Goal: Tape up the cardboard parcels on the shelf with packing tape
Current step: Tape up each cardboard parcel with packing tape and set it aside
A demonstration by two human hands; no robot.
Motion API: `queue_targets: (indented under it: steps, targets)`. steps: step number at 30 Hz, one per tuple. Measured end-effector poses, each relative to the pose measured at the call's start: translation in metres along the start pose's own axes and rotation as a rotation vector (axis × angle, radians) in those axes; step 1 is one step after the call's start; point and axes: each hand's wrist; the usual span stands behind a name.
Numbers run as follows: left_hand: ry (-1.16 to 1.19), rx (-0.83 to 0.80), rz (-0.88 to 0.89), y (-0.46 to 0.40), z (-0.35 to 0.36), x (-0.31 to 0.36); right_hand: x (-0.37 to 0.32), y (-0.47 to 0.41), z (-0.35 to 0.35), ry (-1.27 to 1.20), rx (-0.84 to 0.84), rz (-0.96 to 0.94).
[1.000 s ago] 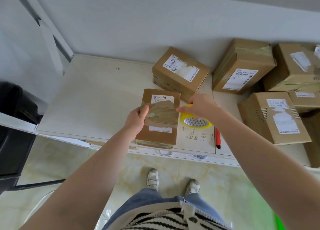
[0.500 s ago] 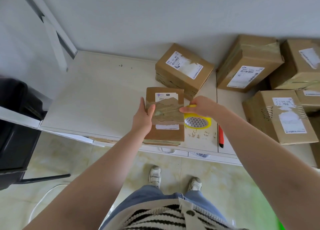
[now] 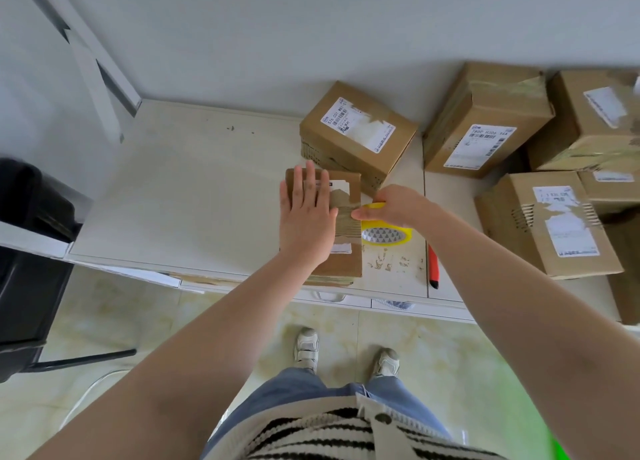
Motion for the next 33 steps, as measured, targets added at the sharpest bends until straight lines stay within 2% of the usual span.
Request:
queue_targets:
  steps: [2, 6, 12, 14, 16, 17, 19, 21, 23, 28, 33]
  targets:
    - [0.058, 0.008, -0.013, 0.0, 0.003, 0.0, 0.0, 0.004, 0.003, -0.041, -0.007, 0.032]
    - [0.038, 0.016, -0.016, 0.003, 0.006, -0.002, 0.005, 0.003, 0.014, -0.314, -0.043, 0.064]
    - [0.028, 0.014, -0.004, 0.003, 0.005, -0.004, 0.014, 0.007, 0.021, -0.352, 0.133, 0.06]
    - [0.021, 0.036, 0.01, 0.003, 0.006, -0.005, 0.029, 0.015, 0.031, -0.589, 0.212, 0.063]
    - [0.033, 0.022, 0.016, 0.003, 0.006, -0.005, 0.051, 0.025, 0.047, -0.895, 0.269, 0.201]
    - [0.037, 0.009, 0.014, 0.002, 0.007, -0.005, 0.062, 0.028, 0.056, -0.954, 0.317, 0.285]
    - [0.031, -0.004, 0.007, 0.001, 0.007, -0.004, 0.083, 0.029, 0.074, -0.819, 0.402, 0.46]
    - [0.024, -0.011, 0.007, 0.0, 0.008, -0.005, 0.094, 0.029, 0.084, -0.665, 0.38, 0.602]
    - [0.017, -0.021, 0.011, 0.0, 0.008, -0.006, 0.095, 0.026, 0.09, -0.606, 0.332, 0.65]
    - [0.009, -0.044, 0.033, -0.001, 0.005, -0.009, 0.096, 0.023, 0.085, -0.672, 0.307, 0.631]
    - [0.019, -0.03, 0.034, 0.001, 0.005, -0.008, 0.089, 0.034, 0.041, -0.854, 0.478, 0.492]
Point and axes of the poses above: each hand's wrist, its own y-axis away from the middle knuckle, its own z-axis out of the palm, x = y × z, and after that the axes turned 14 degrees about z, right-handed
